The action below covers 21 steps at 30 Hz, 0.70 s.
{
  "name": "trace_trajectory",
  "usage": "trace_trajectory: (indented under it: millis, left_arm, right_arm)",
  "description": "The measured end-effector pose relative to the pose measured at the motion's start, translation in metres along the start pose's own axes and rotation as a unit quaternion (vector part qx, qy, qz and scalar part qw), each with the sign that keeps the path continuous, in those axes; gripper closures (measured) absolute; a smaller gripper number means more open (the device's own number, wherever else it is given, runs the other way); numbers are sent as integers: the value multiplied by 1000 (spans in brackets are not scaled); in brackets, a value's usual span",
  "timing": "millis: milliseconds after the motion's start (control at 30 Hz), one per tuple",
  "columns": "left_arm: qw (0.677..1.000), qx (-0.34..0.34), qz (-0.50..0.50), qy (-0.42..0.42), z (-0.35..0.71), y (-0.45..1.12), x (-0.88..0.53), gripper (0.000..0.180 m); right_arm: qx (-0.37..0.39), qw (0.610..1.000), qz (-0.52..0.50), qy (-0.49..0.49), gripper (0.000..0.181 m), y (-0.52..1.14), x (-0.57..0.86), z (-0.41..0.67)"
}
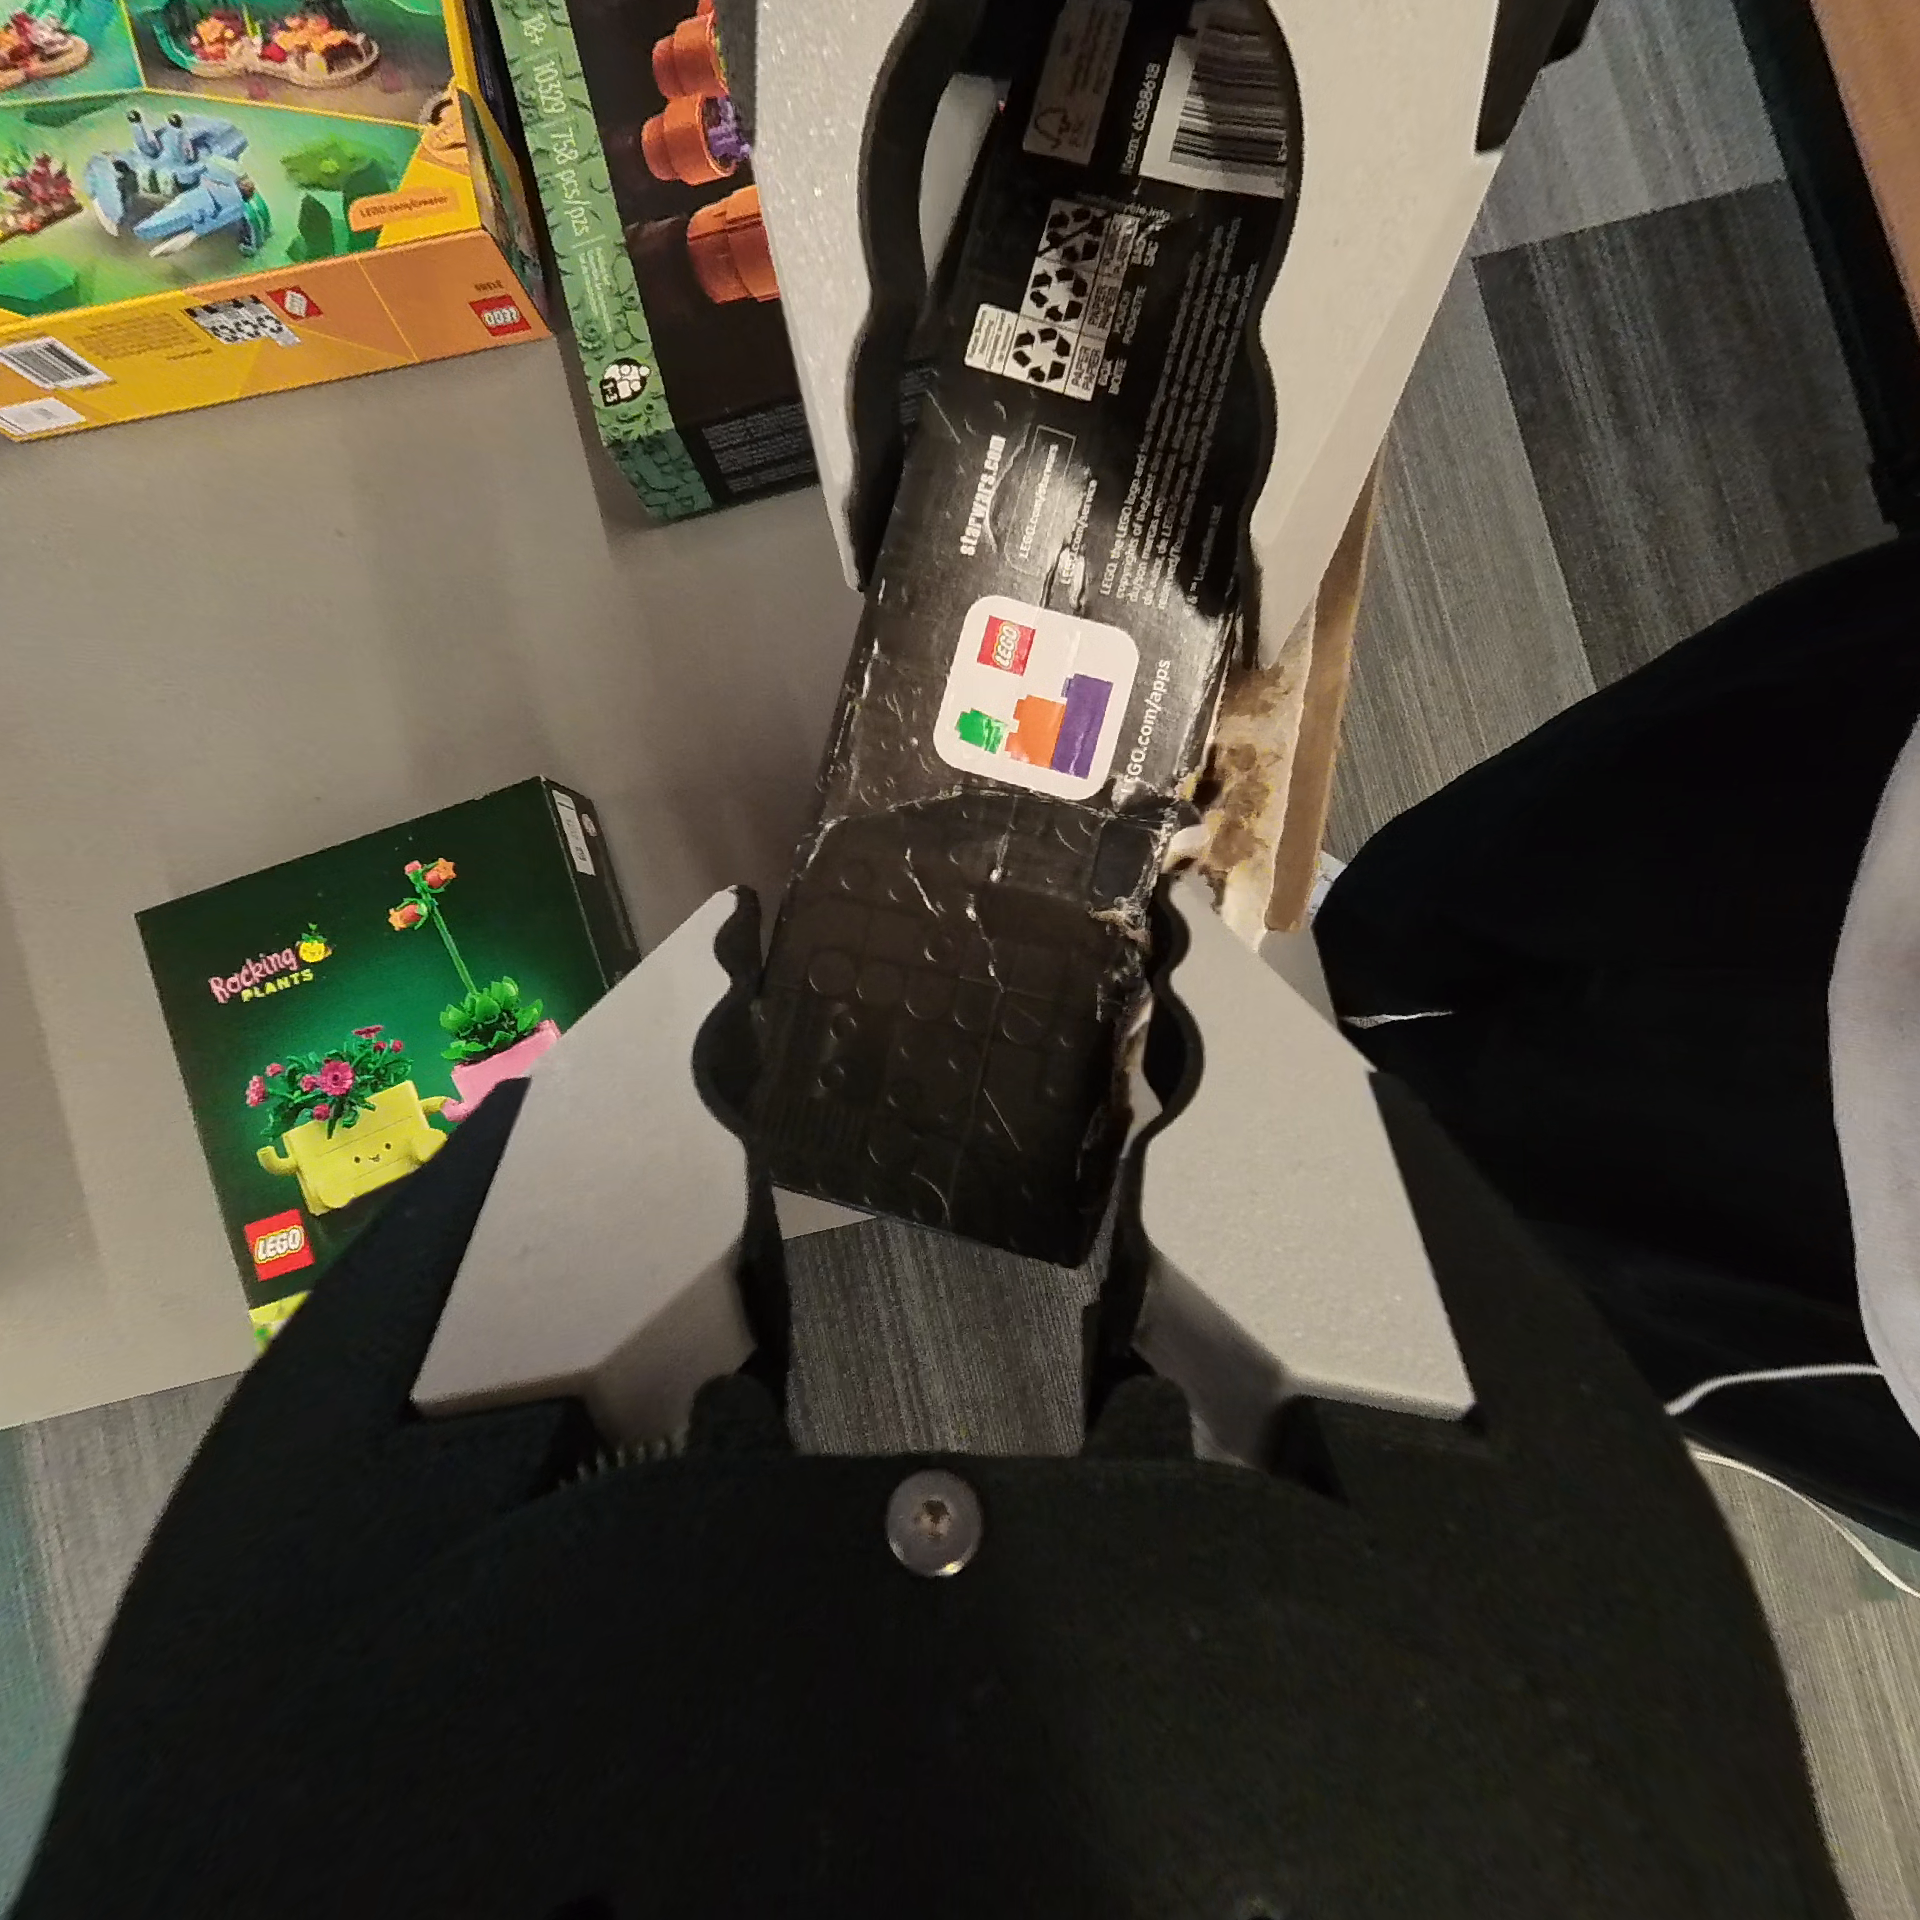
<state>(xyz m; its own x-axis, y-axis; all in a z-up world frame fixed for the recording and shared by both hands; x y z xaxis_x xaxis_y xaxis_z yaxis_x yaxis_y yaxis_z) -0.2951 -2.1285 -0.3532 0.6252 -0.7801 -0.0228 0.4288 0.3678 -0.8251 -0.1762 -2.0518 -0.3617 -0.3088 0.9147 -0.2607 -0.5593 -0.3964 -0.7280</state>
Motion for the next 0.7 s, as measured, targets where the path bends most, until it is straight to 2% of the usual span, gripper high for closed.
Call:
trace_trajectory:
  millis: [67,133,233,333,467,600,700]
  left_arm:
    - [1000,10,-19,-22,-1,-4,-2,103]
    - [993,57,-66,-77,2,-14,-4,100]
    - [981,104,-110,-124,6,-25,-11,107]
    - [983,92,-96,-123,4,-20,-16,108]
    - [996,20,-53,-70,-6,-5,-10,104]
    - [999,18,-18,-41,-5,-3,-7,107]
    - [998,24,-18,-50,-6,-4,-7,106]
  right_arm:
    - [0,1000,1,-3,106,0,0,0]
    - [2,1000,0,-2,106,0,1,0]
    - [1,1000,4,2,106,0,2,0]
    - [3,1000,4,1,106,0,2,0]
    - [2,1000,5,1,106,0,2,0]
    - [3,1000,1,0,106,0,2,0]
    - [0,1000,6,2,106,0,2,0]
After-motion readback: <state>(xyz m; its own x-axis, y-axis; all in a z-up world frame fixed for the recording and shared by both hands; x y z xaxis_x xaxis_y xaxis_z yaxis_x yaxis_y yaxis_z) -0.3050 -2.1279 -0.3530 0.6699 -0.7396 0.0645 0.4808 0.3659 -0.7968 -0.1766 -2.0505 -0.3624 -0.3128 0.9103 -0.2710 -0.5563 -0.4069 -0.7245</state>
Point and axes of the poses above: each gripper's, where its closed fingertips meet, y out along the fingers, z out of its top, x = y × z across the jaws, the point moved 8 cm from there along -y, back along the fingers, and after that the axes turned 2 degrees about -x, right-handed, at the moved point
